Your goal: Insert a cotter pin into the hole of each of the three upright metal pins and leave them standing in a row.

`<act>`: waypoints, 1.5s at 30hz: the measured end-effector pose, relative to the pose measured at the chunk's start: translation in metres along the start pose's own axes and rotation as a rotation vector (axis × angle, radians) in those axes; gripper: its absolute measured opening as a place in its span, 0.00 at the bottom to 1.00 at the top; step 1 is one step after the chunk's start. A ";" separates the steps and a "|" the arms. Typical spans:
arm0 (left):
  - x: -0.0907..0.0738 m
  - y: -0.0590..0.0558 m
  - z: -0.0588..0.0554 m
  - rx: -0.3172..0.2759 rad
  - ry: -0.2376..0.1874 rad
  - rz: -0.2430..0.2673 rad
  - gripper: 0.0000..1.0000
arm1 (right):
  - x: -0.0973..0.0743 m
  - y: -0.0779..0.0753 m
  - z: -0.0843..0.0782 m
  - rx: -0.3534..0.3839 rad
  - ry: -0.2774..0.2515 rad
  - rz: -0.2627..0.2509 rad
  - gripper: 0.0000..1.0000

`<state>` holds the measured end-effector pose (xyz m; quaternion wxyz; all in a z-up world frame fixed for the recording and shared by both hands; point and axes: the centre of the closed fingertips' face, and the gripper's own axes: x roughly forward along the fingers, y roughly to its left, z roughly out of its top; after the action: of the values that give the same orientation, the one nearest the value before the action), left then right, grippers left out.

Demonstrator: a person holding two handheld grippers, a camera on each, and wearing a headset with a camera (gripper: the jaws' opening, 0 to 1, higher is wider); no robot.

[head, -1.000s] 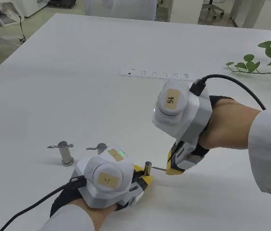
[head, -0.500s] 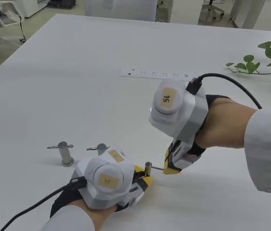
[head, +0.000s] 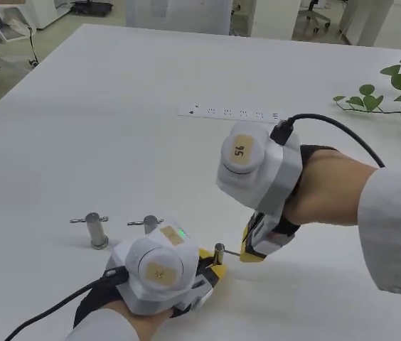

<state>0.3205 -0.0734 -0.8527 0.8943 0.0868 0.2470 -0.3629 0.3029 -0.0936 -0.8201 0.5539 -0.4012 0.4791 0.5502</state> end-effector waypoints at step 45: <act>0.000 0.001 0.001 0.046 -0.008 0.001 0.06 | -0.002 0.000 0.021 -0.021 -0.024 -0.005 0.03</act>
<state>0.3216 -0.0732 -0.8519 0.8933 0.1062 0.2348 -0.3684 0.3050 -0.0739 -0.8135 0.5567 -0.4015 0.4656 0.5586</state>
